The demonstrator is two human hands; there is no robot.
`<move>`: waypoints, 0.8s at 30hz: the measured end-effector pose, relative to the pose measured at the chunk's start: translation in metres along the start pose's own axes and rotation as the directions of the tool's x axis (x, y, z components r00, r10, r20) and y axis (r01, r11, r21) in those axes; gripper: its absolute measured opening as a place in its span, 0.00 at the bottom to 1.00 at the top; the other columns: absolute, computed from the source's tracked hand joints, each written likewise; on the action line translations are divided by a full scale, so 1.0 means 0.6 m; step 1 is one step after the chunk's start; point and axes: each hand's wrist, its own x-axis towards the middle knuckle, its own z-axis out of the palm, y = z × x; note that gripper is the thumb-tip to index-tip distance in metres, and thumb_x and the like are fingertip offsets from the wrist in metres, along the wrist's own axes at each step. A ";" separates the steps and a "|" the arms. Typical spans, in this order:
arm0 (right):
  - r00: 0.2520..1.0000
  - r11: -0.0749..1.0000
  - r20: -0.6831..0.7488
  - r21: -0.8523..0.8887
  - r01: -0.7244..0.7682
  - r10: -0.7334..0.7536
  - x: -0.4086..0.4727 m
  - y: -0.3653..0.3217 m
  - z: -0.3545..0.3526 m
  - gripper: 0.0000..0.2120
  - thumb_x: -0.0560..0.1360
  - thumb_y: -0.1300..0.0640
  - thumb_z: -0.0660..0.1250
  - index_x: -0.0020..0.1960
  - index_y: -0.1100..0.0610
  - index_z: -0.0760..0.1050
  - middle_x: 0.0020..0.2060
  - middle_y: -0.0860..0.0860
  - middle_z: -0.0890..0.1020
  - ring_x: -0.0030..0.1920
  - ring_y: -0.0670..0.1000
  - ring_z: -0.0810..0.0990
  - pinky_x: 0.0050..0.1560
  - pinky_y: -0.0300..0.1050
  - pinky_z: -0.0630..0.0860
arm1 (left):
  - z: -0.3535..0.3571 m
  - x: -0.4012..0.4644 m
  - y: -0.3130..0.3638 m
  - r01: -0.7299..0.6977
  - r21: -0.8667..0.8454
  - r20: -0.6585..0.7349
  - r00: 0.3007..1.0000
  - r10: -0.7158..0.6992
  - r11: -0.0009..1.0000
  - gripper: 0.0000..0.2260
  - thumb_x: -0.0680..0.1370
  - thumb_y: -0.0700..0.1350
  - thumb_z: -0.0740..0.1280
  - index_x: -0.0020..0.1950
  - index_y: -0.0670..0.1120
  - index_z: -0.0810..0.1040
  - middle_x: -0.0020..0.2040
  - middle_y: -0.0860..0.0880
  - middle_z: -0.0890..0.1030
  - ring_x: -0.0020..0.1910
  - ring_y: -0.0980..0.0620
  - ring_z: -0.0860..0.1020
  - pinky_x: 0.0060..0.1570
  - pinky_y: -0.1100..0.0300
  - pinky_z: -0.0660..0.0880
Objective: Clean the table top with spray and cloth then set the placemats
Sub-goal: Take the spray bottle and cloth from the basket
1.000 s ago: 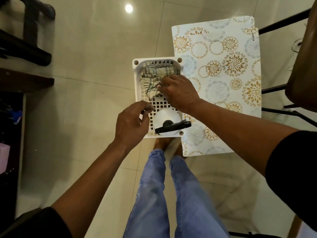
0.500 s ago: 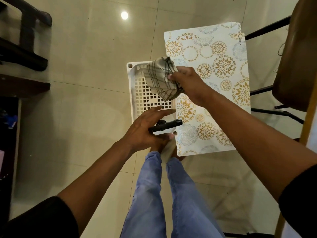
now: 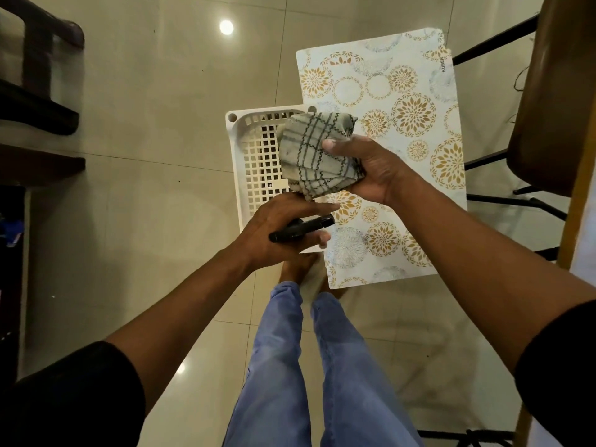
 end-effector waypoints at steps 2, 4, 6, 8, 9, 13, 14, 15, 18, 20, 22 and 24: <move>1.000 1.000 -0.011 -0.006 0.010 -0.010 -0.003 0.002 0.000 0.21 0.79 0.67 0.66 0.71 0.68 0.71 0.67 0.67 0.77 0.66 0.67 0.78 0.65 0.67 0.75 | 0.002 0.000 0.007 0.049 -0.055 -0.008 0.999 -0.050 0.997 0.20 0.83 0.56 0.71 0.72 0.49 0.82 0.52 0.50 0.86 0.51 0.47 0.82 0.52 0.42 0.79; 0.999 0.999 -0.019 0.022 0.026 -0.026 -0.007 0.004 -0.002 0.15 0.78 0.70 0.66 0.64 0.64 0.77 0.65 0.67 0.79 0.64 0.66 0.79 0.62 0.65 0.78 | 0.003 0.001 0.016 0.094 -0.125 -0.004 0.995 -0.095 0.988 0.20 0.84 0.57 0.69 0.73 0.50 0.82 0.50 0.49 0.85 0.49 0.46 0.81 0.53 0.42 0.78; 0.999 0.997 -0.033 0.069 0.041 -0.038 -0.011 0.004 -0.003 0.12 0.78 0.72 0.65 0.58 0.62 0.80 0.62 0.66 0.80 0.63 0.66 0.81 0.60 0.66 0.79 | 0.000 0.003 0.023 0.098 -0.160 0.010 0.995 -0.098 0.982 0.20 0.85 0.57 0.67 0.73 0.49 0.82 0.48 0.48 0.85 0.48 0.46 0.81 0.53 0.41 0.77; 0.997 0.992 -0.048 0.105 0.069 -0.064 -0.014 0.003 -0.003 0.14 0.77 0.73 0.65 0.60 0.62 0.77 0.62 0.66 0.80 0.63 0.66 0.81 0.61 0.67 0.78 | -0.006 0.005 0.029 0.106 -0.197 0.026 0.994 -0.103 0.975 0.19 0.86 0.55 0.67 0.73 0.50 0.82 0.48 0.46 0.84 0.48 0.44 0.81 0.52 0.39 0.77; 0.994 0.990 -0.073 0.117 0.085 -0.077 -0.015 0.002 -0.002 0.14 0.77 0.73 0.64 0.60 0.62 0.76 0.61 0.66 0.81 0.62 0.66 0.81 0.60 0.67 0.78 | -0.009 0.006 0.033 0.114 -0.219 0.033 0.993 -0.109 0.969 0.18 0.86 0.55 0.67 0.74 0.50 0.81 0.49 0.44 0.85 0.50 0.42 0.81 0.53 0.37 0.77; 0.982 0.978 -0.168 0.174 0.114 -0.085 -0.027 -0.002 0.007 0.22 0.78 0.72 0.66 0.70 0.64 0.69 0.64 0.66 0.79 0.63 0.66 0.81 0.61 0.70 0.77 | -0.028 0.007 0.066 0.111 -0.292 -0.006 0.993 -0.118 0.950 0.15 0.87 0.51 0.67 0.70 0.46 0.83 0.57 0.43 0.87 0.57 0.38 0.83 0.58 0.34 0.77; 0.978 0.974 -0.188 0.189 0.121 -0.085 -0.033 -0.004 0.012 0.24 0.78 0.72 0.66 0.72 0.65 0.67 0.66 0.67 0.78 0.64 0.66 0.80 0.62 0.71 0.76 | -0.035 0.008 0.082 0.110 -0.317 -0.023 0.992 -0.123 0.942 0.14 0.87 0.48 0.67 0.67 0.43 0.84 0.58 0.44 0.87 0.59 0.40 0.84 0.61 0.36 0.78; 0.975 0.970 -0.205 0.204 0.133 -0.090 -0.042 -0.007 0.019 0.25 0.77 0.71 0.67 0.73 0.67 0.66 0.66 0.67 0.77 0.64 0.66 0.80 0.63 0.71 0.75 | -0.044 0.010 0.100 0.113 -0.340 -0.035 0.991 -0.133 0.934 0.12 0.86 0.46 0.67 0.65 0.40 0.84 0.58 0.44 0.87 0.60 0.43 0.84 0.63 0.40 0.78; 0.967 0.950 -0.225 0.256 0.179 -0.122 -0.077 -0.015 0.038 0.26 0.78 0.69 0.67 0.74 0.69 0.66 0.67 0.67 0.77 0.65 0.66 0.79 0.65 0.68 0.75 | -0.066 0.008 0.159 0.118 -0.335 -0.091 0.983 -0.156 0.935 0.10 0.86 0.44 0.66 0.58 0.40 0.84 0.55 0.46 0.87 0.58 0.50 0.83 0.63 0.53 0.78; 0.964 0.925 -0.220 0.312 0.217 -0.152 -0.110 -0.019 0.052 0.23 0.79 0.68 0.65 0.73 0.69 0.68 0.66 0.66 0.78 0.65 0.65 0.79 0.62 0.65 0.78 | -0.077 0.003 0.194 0.117 -0.314 -0.135 0.977 -0.167 0.942 0.11 0.85 0.48 0.66 0.56 0.42 0.84 0.54 0.48 0.87 0.58 0.49 0.83 0.63 0.51 0.77; 0.960 0.900 -0.226 0.364 0.240 -0.165 -0.148 -0.021 0.069 0.21 0.81 0.67 0.63 0.73 0.67 0.69 0.65 0.65 0.79 0.64 0.64 0.80 0.57 0.62 0.81 | -0.087 -0.005 0.225 0.120 -0.312 -0.154 0.973 -0.174 0.943 0.12 0.85 0.50 0.67 0.56 0.44 0.85 0.53 0.49 0.87 0.58 0.49 0.83 0.62 0.50 0.78; 0.957 0.874 -0.242 0.415 0.253 -0.162 -0.198 -0.023 0.087 0.20 0.81 0.65 0.62 0.73 0.67 0.69 0.65 0.65 0.79 0.65 0.64 0.80 0.57 0.62 0.81 | -0.099 -0.014 0.261 0.129 -0.339 -0.141 0.972 -0.186 0.932 0.11 0.85 0.49 0.67 0.57 0.43 0.85 0.54 0.49 0.87 0.58 0.50 0.83 0.61 0.54 0.78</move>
